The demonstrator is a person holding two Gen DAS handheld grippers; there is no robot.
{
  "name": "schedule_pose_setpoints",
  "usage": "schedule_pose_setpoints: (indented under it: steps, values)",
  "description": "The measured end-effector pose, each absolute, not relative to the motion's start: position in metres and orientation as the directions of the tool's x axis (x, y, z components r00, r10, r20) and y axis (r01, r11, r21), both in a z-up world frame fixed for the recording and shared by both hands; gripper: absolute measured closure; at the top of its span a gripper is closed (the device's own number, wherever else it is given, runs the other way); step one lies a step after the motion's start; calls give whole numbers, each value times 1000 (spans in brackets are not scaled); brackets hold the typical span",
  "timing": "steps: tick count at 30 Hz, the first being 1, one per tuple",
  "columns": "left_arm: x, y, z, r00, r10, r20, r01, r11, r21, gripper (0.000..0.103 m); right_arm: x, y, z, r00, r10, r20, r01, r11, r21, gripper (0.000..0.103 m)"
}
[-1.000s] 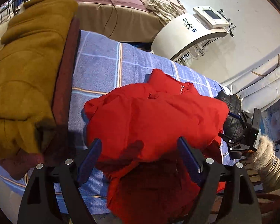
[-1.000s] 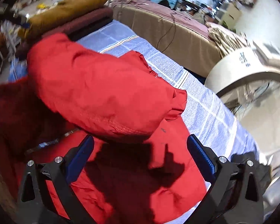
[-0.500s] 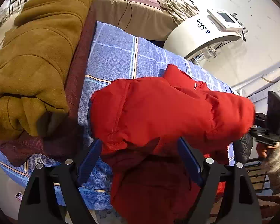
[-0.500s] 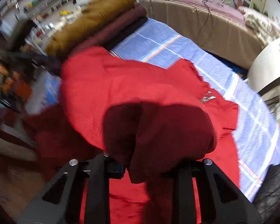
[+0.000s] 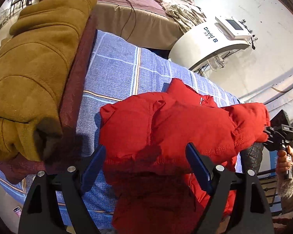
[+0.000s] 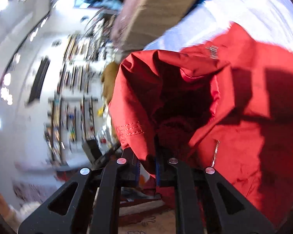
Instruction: Fold large clothes
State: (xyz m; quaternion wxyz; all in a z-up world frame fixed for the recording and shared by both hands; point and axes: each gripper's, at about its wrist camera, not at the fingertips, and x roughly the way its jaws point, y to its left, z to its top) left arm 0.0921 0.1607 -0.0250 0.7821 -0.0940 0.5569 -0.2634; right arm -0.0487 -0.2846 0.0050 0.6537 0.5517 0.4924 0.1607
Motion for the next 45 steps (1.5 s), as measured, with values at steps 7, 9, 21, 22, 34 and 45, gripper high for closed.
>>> schedule_pose_setpoints:
  steps: [7,9,21,22,34,45]
  values:
    - [64,104,-36,100,-559,-823,474,754,-454,22,-83,-296,-31,491,688,-534,446,329,833,91]
    - [63,92,-47,91,-538,-838,472,764,-440,22,-91,-300,-36,479,665,-573,459,367,809,91]
    - [121,11,-109,110,-300,-947,447,866,-223,22,-124,-328,-21,396,285,-873,552,685,475,83]
    - [121,7,-111,114,-286,-952,453,867,-206,22,-125,-326,-13,402,239,-884,544,714,441,76]
    - [111,8,-119,150,-276,-949,415,889,-193,14,-40,-186,-23,375,52,-925,143,983,113,27]
    - [109,-2,-137,119,-246,-962,468,869,-164,6,-23,-224,-112,158,35,-987,328,941,86,16]
